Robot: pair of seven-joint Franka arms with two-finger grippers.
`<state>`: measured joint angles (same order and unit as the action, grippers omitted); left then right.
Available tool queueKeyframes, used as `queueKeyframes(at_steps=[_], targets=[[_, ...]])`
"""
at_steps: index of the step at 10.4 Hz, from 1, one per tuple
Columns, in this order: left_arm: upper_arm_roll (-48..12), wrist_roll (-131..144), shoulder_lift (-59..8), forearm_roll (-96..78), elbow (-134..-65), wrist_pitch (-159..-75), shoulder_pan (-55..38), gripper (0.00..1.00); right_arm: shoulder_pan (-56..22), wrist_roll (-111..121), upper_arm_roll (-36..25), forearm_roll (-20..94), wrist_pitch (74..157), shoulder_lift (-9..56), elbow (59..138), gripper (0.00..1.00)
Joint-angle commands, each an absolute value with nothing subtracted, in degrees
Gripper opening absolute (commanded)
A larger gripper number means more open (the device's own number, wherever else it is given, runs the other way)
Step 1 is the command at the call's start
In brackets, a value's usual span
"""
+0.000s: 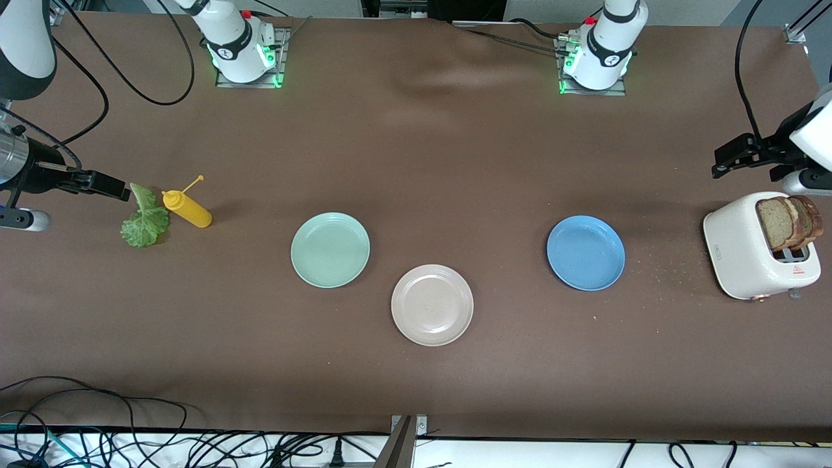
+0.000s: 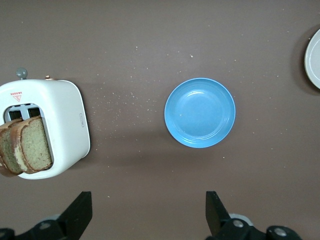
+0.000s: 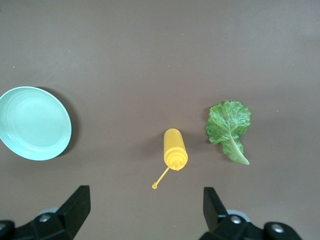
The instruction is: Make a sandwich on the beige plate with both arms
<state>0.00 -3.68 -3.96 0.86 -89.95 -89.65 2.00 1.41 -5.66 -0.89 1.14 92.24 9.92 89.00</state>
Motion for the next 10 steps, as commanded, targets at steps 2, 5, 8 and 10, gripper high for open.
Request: queueKeyframes(at_steps=[2,5,8,10], targets=[[0.62,-4.04,-14.05,1.23,-85.89,-88.51,8.77,1.00,1.93,-5.27,-0.53,1.32,91.67,10.37,87.80,1.00],[0.79,-4.75,-19.32,1.58,-85.08,-89.03,13.80,1.00,2.02,-5.19,-0.53,1.32,91.67,10.37,87.80,1.00],[0.88,-5.36,-22.76,8.34,-84.99,-90.35,14.85,1.00,2.02,-5.19,-0.61,1.32,91.67,10.37,87.80,1.00],[0.88,-5.54,-22.85,8.70,-84.99,-91.92,16.60,1.00,2.02,-5.19,-0.53,1.32,91.67,10.37,87.80,1.00]])
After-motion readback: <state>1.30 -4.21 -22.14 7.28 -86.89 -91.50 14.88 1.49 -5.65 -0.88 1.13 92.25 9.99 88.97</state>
